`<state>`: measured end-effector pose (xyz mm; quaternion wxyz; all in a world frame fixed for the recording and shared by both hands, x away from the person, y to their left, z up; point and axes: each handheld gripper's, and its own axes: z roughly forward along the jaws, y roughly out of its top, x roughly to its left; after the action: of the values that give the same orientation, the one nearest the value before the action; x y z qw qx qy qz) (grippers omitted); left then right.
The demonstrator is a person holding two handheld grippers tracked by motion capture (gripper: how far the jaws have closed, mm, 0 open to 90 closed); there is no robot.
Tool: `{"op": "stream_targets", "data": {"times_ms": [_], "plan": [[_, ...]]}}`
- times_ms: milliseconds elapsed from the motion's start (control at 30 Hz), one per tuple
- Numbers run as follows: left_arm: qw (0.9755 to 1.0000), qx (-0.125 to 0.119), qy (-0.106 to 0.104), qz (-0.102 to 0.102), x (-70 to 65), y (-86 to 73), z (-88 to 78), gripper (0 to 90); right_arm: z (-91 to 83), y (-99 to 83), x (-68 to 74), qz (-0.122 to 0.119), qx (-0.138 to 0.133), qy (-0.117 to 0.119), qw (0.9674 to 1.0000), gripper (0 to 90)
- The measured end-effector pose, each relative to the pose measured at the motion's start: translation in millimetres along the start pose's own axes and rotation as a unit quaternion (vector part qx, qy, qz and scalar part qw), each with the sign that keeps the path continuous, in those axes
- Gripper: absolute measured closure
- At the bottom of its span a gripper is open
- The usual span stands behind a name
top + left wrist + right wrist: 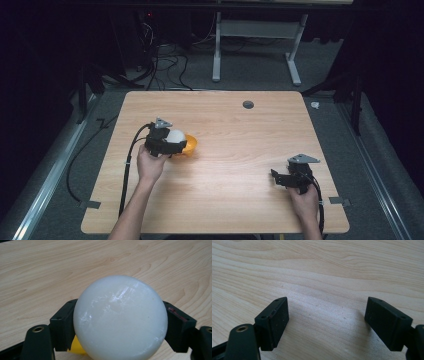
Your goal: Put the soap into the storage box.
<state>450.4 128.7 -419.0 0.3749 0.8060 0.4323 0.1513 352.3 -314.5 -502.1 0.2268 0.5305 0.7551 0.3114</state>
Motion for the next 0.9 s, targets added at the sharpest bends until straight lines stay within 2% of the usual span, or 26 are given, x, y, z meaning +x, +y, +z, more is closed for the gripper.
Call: {"op": "stream_targets", "data": {"times_ms": [200, 567, 900], "plan": [[0.9999, 0.008, 0.013, 0.002, 1.2, -1.0, 7.5, 24.8, 0.0, 0.0, -0.1, 0.000, 0.000, 0.000, 1.0000, 20.5], [0.9993, 0.029, 0.024, 0.004, 3.1, -4.1, 25.6, 24.8, 0.0, 0.0, 0.0, 0.000, 0.000, 0.000, 1.0000, 20.5], [0.9992, 0.030, 0.027, -0.003, 5.5, -5.0, 35.2, 24.7, -0.1, -0.1, 0.0, 0.000, 0.000, 0.000, 1.0000, 20.4]]}}
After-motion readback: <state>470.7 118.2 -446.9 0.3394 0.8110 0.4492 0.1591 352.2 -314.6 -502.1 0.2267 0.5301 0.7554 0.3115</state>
